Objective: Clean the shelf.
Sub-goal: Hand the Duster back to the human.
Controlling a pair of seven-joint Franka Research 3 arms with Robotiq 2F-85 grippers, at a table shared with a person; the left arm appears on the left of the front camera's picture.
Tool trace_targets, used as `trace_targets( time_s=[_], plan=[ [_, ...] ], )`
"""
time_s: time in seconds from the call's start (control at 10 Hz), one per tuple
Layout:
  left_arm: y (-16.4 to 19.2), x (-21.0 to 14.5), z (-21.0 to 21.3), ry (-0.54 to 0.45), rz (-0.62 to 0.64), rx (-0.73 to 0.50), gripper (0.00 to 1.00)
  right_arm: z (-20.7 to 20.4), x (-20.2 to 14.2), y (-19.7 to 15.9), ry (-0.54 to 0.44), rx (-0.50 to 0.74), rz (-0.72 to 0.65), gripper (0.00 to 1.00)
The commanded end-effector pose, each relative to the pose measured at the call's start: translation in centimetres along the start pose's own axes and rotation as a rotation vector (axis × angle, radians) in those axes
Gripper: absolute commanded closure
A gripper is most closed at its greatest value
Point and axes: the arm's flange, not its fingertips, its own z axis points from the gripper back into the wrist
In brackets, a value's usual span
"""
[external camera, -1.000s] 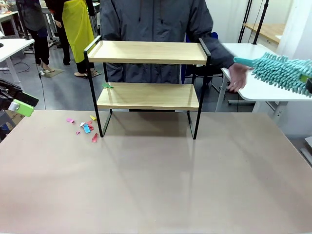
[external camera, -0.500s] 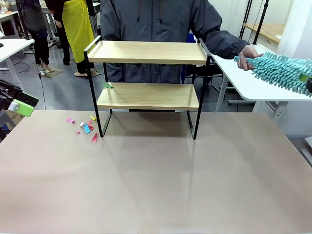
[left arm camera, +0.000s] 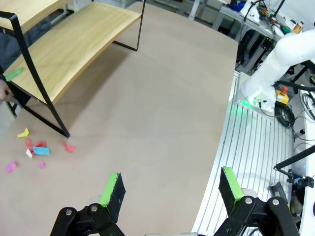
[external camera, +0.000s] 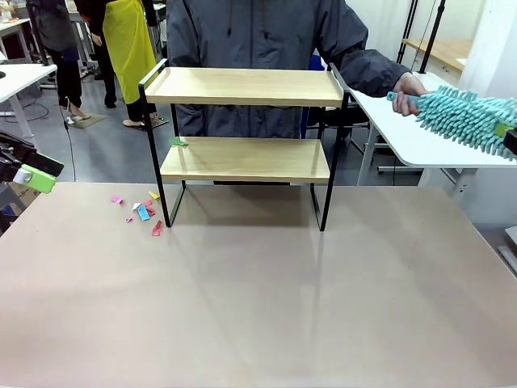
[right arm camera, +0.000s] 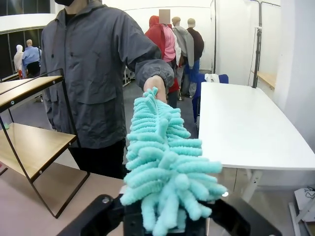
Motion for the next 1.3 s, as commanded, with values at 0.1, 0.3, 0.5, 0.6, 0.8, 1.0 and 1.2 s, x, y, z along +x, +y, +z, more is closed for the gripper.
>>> trace_targets(
  time_s=[0.1, 0.3, 0.5, 0.6, 0.8, 1.0, 1.2],
  plan=[
    [-0.1, 0.4, 0.0, -0.021, 0.0, -0.012, 0.0, 0.1, 0.2, -0.4, 0.023, 0.053, -0.087, 0.0],
    [-0.1, 0.4, 0.0, -0.021, 0.0, -0.012, 0.0, 0.6, 2.9, -1.1, -0.009, 0.09, -0.201, 0.0],
    [-0.1, 0.4, 0.0, -0.021, 0.0, -0.012, 0.0, 1.9, 8.4, -2.3, -0.108, 0.098, -0.276, 0.0],
    [-0.1, 0.4, 0.0, -0.021, 0.0, -0.012, 0.0, 2.5, 11.1, -3.4, -0.166, 0.094, -0.343, 0.0],
    [-0.1, 0.4, 0.0, -0.021, 0.0, -0.012, 0.0, 4.1, 15.9, -6.9, -0.292, 0.024, -0.488, 0.0],
    [-0.1, 0.4, 0.0, -0.021, 0.0, -0.012, 0.0, 5.6, 17.8, -10.7, -0.398, -0.035, -0.615, 0.0],
    [-0.1, 0.4, 0.0, -0.021, 0.0, -0.012, 0.0, 6.0, 17.4, -13.0, -0.426, -0.041, -0.709, 0.0]
  ],
)
